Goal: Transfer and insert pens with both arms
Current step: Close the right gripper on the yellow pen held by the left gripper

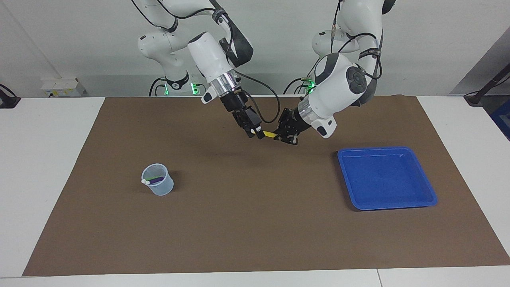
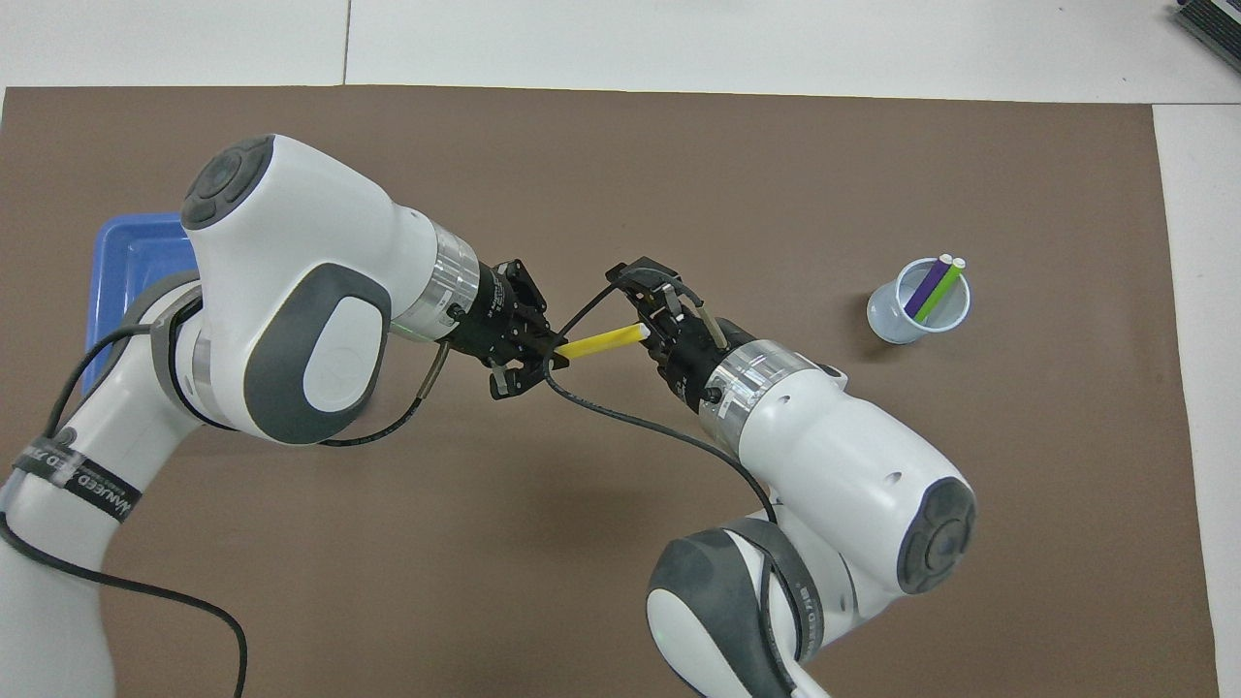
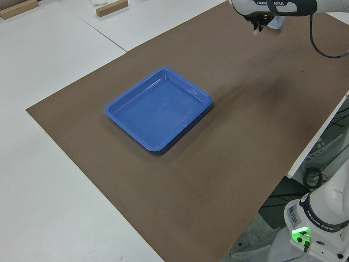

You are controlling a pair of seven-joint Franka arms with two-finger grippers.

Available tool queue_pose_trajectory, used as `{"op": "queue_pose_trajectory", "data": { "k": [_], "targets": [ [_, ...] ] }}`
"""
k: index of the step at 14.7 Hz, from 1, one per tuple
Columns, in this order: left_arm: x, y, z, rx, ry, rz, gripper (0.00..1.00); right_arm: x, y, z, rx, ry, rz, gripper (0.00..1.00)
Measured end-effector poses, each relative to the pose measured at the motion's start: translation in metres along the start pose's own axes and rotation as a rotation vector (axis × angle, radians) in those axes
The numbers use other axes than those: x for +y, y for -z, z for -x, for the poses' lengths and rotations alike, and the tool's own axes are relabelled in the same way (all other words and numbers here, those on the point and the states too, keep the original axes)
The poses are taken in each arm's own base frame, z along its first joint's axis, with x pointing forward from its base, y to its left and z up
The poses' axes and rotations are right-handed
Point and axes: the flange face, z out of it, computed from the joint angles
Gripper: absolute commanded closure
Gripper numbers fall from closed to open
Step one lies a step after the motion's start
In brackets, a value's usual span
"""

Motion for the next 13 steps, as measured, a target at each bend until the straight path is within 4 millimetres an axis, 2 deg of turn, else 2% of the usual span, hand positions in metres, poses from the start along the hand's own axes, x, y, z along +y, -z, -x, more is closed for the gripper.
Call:
{"op": "queue_pose_trajectory", "data": {
  "k": [5, 10, 13],
  "targets": [
    [0.001, 0.003, 0.0, -0.002, 0.0, 0.003, 1.0, 0.002, -0.001, 0.001, 0.0, 0.001, 0.003, 0.52],
    [0.001, 0.002, 0.0, -0.001, 0.0, 0.002, 1.0, 0.006, -0.004, 0.015, -0.019, 0.017, 0.013, 0.53],
    [0.001, 0.002, 0.0, -0.001, 0.001, 0.001, 1.0, 0.009, -0.004, 0.019, -0.016, 0.02, 0.004, 0.57]
  ]
}}
